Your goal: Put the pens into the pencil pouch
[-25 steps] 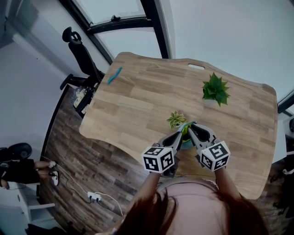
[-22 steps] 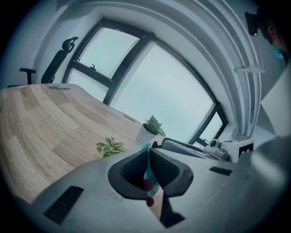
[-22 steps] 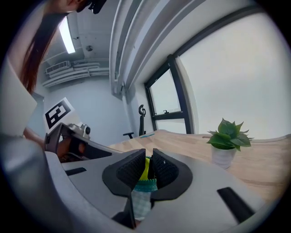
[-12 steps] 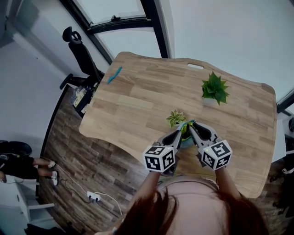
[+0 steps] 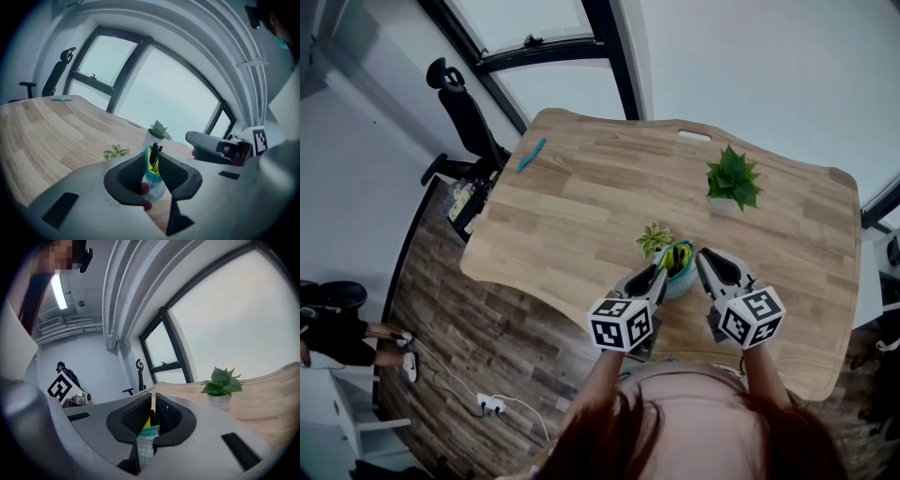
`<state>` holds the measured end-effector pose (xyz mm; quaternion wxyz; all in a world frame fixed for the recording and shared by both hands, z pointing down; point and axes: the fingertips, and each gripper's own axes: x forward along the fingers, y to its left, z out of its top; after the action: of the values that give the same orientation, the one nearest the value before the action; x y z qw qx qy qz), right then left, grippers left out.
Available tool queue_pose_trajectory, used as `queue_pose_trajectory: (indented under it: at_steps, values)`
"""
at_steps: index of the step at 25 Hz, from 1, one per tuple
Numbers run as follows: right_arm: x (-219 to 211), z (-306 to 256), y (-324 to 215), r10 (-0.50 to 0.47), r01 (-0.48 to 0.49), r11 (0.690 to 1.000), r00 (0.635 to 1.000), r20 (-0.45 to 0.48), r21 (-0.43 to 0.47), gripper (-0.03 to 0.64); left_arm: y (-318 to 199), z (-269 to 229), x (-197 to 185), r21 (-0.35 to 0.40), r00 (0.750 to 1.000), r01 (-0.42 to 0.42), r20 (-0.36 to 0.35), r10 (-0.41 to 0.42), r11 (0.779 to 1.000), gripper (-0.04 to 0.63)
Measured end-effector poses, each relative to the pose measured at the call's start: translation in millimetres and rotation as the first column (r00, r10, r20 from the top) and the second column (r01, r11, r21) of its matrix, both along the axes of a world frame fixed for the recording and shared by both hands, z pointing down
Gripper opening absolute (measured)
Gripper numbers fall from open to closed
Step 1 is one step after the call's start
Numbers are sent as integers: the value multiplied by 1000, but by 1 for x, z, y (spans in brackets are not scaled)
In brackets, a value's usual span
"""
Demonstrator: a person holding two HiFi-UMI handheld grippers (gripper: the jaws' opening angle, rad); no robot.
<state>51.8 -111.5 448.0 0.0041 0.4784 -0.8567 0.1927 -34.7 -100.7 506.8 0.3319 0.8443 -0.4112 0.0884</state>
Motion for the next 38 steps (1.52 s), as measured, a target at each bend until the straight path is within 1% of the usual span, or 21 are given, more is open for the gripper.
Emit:
queue_pose_trajectory:
  at_steps: [3,8,13,20,23,29,32,35,38]
  values:
    - [3,-4,6,16,-16,1000,1000,0,3,12,2,-4,-5,21,1000,27,3,-27,999,66]
    - [10,-8,18,30,-30,1000,999,-12,-2,0,2,-20,-15,96,996,86,24,-89,992,67]
    - [19,-7,27,37,-37,999,999,-32,-18,0,9,-35,-16,143,991,126,15,-129,982,64]
    - [21,-17,44,-12,11,1000,1000,-21,-16,0,34,-50,-10,183,988,140,34,-148,973,28]
    - [26,-20,53,-19,19,1000,1000,-19,-2,0,44,-56,-5,203,986,151,33,-161,967,17]
    - [26,-28,66,-60,62,998,997,-50,29,0,60,-71,1,255,981,176,31,-190,951,4]
    - [24,-39,71,-62,67,996,995,-79,63,0,66,-82,7,284,982,166,40,-184,944,3]
    - [25,-52,76,-49,58,994,994,-100,95,0,72,-96,14,327,985,112,87,-148,938,2]
    - [30,-67,78,-22,37,991,994,-111,131,0,74,-112,16,374,983,77,124,-132,924,2]
